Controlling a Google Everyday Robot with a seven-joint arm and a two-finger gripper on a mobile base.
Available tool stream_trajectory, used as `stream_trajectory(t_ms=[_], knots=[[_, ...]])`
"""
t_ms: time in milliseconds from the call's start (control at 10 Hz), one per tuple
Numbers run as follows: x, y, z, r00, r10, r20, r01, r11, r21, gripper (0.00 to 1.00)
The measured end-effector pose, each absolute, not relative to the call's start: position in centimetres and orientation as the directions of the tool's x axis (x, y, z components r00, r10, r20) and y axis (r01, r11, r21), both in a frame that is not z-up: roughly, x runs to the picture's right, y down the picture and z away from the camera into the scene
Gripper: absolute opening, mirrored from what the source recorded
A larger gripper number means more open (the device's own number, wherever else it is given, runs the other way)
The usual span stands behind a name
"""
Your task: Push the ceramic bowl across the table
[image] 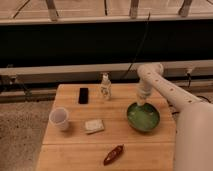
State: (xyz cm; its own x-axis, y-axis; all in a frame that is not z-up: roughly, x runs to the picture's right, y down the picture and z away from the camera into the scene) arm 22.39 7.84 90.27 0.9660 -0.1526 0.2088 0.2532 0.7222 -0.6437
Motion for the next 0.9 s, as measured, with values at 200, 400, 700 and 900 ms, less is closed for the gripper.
stream_trajectory(t_ms=[200, 400, 700, 900], knots=[[22.4, 8.0, 90.2, 0.963, -0.163, 0.213, 0.265, 0.712, -0.651, 0.01], [21.3, 8.4, 90.0, 0.958, -0.179, 0.226, 0.285, 0.7, -0.655, 0.01], [20.9, 7.9, 90.7, 0.951, -0.19, 0.245, 0.306, 0.69, -0.656, 0.01], [20.4, 8.4, 90.2, 0.941, -0.213, 0.262, 0.336, 0.674, -0.658, 0.01]])
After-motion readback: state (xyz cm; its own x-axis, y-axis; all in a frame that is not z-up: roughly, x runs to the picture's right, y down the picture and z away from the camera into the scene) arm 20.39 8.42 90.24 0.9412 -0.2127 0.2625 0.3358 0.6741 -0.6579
